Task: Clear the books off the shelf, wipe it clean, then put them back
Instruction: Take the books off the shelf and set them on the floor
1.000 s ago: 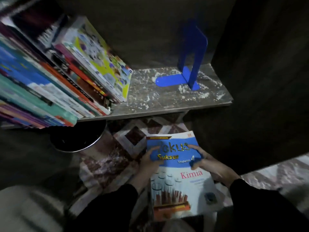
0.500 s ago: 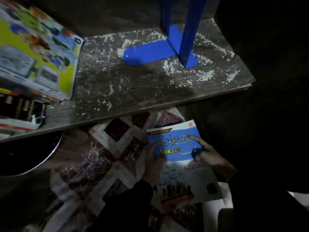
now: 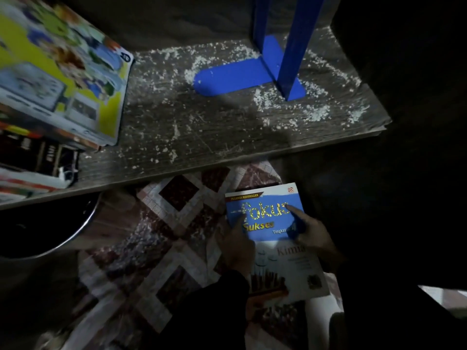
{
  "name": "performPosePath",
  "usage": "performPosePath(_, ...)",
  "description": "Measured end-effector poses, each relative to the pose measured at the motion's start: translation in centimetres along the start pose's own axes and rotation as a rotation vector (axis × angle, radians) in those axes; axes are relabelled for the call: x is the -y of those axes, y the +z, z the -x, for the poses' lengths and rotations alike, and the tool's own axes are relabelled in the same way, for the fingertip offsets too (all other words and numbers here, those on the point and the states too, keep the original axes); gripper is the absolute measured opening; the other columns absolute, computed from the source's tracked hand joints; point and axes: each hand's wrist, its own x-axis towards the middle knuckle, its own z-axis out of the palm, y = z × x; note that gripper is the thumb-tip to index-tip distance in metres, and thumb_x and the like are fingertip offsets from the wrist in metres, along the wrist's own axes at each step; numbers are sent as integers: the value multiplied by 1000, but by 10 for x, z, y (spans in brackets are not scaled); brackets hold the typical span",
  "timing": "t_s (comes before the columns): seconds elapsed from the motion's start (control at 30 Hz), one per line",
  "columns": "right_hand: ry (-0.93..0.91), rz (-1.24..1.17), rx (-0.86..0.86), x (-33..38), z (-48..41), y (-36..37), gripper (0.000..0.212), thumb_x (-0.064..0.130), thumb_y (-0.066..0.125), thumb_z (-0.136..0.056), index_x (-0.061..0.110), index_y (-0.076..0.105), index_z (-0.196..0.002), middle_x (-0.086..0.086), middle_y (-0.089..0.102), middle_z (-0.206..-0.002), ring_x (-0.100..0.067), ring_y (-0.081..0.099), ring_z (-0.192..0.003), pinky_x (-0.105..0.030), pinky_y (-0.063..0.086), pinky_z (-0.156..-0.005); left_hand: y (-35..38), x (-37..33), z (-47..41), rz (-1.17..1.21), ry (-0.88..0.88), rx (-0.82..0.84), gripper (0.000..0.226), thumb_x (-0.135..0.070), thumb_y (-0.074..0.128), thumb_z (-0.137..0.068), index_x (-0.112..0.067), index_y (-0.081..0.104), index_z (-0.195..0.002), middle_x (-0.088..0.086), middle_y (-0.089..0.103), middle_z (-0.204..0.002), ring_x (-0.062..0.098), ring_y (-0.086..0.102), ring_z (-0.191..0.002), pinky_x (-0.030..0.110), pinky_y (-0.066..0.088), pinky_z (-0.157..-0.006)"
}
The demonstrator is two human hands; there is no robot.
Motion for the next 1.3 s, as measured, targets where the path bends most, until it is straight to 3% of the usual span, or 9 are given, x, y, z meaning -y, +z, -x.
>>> performPosePath(0.13,136,360,13,40,8,-4,81,10,59,-82,32,19,-149,-20,40,-123,-41,40,-117,-37,37,-99,-38,-16,8,-115,23,144,47,-14,48,-93,-16,45,-139,14,41,-145,31,36,-134,29,28,-106)
performPosePath(0.27,-5,353,158,88,13,-8,45,19,62,-76,35,56,-117,-11,60,-114,-31,56,-111,-34,47,-89,-92,-38,37,113,79,193,39,-16,54,-89,-6,59,-126,14,58,-128,28,55,-118,28,44,-97)
performPosePath(0.37,-171,241,312,157,35,-10,26,3,62,-79,12,67,-104,0,63,-92,-13,58,-89,-16,43,-72,-146,-54,72,272,182,15,27,-7,53,-89,-6,64,-114,1,64,-107,17,60,-99,9,41,-74)
performPosePath(0.53,-389,-85,164,271,84,-5,30,1,51,-77,27,64,-68,6,64,-64,0,56,-57,-20,43,-59,-242,-58,139,402,355,-440,30,-20,48,-80,-13,70,-100,5,71,-97,18,64,-91,19,45,-82)
performPosePath(0.73,-516,-319,33,374,115,-6,33,-8,49,-86,13,64,-105,0,60,-73,-10,51,-61,-18,39,-55,-346,-74,187,170,561,-875,41,1,49,-86,-14,60,-123,2,56,-130,18,56,-109,15,33,-90)
performPosePath(0.8,-533,-285,4,395,115,-5,56,-6,55,-82,18,49,-133,-6,59,-107,-17,56,-91,-19,46,-73,-370,-86,192,39,542,-914,49,-5,46,-91,-18,47,-138,-1,41,-148,19,52,-120,24,38,-92)
performPosePath(0.93,-558,-210,11,419,114,9,98,5,53,-68,35,11,-151,0,27,-155,-26,24,-142,-46,27,-113,-391,-100,183,-186,301,-803,73,-19,45,-94,-20,3,-153,5,-4,-161,27,61,-89,28,38,-65)
performPosePath(1.13,-545,-269,66,411,106,18,105,3,54,-70,49,-1,-147,-6,45,-139,-26,47,-126,-34,46,-91,-393,-109,166,-182,320,-903,69,-20,48,-92,-15,13,-151,10,31,-146,27,60,-98,35,50,-78)
performPosePath(1.3,-690,-321,34,399,94,12,111,7,65,-66,61,5,-141,10,28,-154,-17,29,-139,-42,35,-109,-387,-113,149,-124,513,-1002,62,-32,55,-92,-14,33,-146,4,43,-124,17,36,-117,22,32,-93)
